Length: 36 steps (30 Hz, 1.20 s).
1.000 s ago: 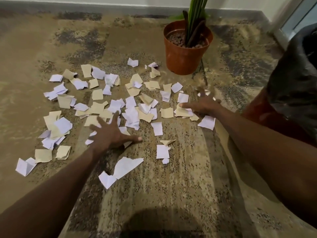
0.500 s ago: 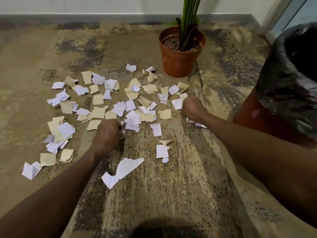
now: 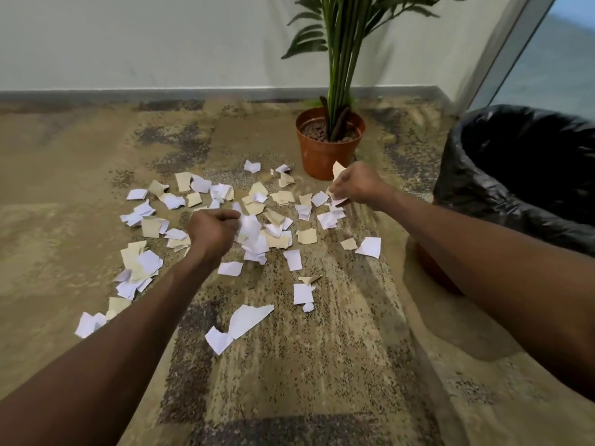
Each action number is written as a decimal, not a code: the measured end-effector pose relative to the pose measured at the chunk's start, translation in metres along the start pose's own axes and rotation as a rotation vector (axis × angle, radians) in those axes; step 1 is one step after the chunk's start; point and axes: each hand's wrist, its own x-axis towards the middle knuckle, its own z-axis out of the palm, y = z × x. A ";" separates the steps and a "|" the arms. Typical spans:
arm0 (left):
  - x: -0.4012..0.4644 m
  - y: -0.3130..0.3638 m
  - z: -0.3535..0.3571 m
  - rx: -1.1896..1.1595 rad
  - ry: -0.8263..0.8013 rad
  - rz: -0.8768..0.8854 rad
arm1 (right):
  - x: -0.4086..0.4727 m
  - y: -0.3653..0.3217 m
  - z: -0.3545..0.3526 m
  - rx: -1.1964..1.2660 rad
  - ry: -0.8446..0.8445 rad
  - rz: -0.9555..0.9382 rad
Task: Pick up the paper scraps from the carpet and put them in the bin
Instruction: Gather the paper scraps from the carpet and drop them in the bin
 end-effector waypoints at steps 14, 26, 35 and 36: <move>-0.045 0.100 0.036 -0.337 -0.076 -0.051 | -0.051 -0.047 -0.062 0.080 0.079 -0.110; -0.094 0.193 0.132 -0.303 -0.192 0.130 | -0.093 -0.027 -0.175 0.272 0.430 0.023; -0.147 0.245 0.210 -0.104 -0.384 0.358 | -0.123 0.035 -0.240 0.129 0.651 0.206; -0.151 0.248 0.215 -0.066 -0.417 0.381 | -0.125 0.041 -0.243 0.071 0.644 0.229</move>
